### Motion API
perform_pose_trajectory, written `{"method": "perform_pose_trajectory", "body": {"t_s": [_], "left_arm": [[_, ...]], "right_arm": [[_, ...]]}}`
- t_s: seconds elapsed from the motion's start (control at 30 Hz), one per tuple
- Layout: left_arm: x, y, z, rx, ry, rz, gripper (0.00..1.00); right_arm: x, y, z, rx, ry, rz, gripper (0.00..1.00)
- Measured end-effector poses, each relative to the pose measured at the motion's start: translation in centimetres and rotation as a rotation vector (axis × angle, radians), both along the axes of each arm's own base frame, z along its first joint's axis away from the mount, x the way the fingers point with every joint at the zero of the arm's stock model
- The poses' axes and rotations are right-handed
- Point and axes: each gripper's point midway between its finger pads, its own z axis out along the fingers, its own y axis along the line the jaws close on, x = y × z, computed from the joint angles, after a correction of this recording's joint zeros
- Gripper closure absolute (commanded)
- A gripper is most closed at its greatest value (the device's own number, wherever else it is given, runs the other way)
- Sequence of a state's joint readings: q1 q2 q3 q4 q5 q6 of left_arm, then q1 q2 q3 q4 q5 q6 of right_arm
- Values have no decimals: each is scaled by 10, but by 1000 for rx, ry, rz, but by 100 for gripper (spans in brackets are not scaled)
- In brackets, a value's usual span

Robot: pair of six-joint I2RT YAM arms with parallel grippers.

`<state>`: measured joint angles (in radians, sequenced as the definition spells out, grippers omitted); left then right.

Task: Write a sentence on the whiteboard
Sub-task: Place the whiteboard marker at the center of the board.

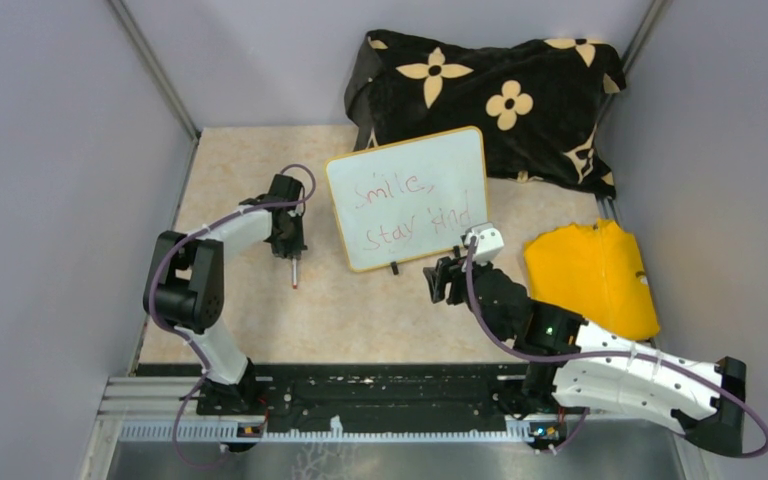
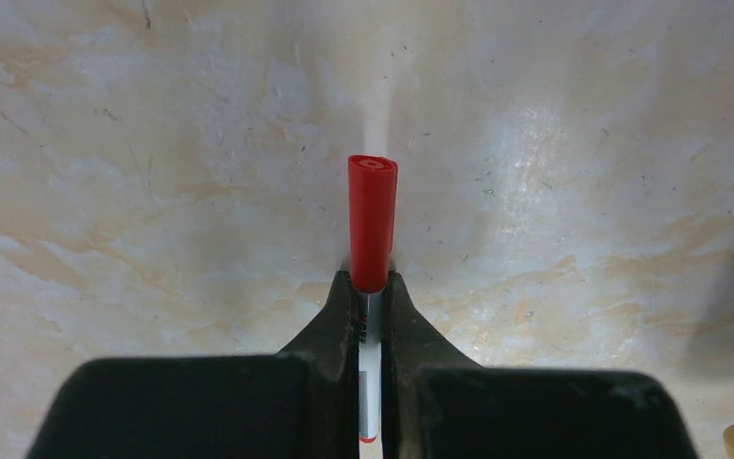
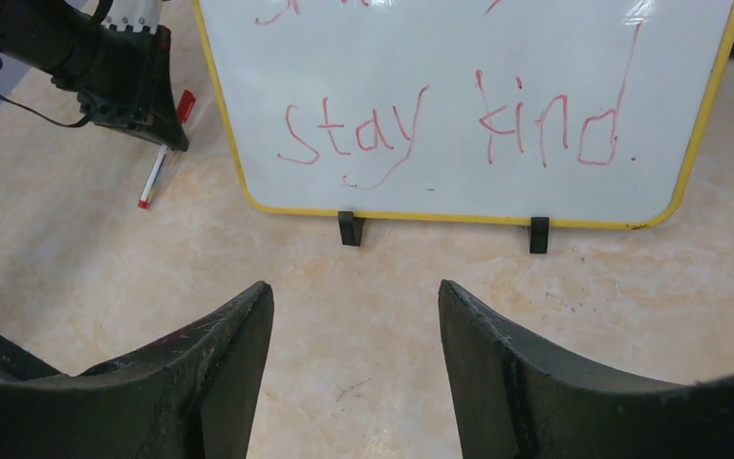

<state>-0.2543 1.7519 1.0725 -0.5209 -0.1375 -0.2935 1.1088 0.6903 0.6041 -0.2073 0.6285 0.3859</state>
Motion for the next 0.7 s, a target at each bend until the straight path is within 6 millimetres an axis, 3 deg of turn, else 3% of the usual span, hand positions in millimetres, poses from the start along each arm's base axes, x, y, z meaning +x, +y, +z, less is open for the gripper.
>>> {"method": "perform_pose_trajectory", "body": {"t_s": [0.7], "left_arm": [[6, 1, -1, 12, -9, -12, 80]], "right_arm": [[-1, -1, -1, 4, 8, -2, 38]]}}
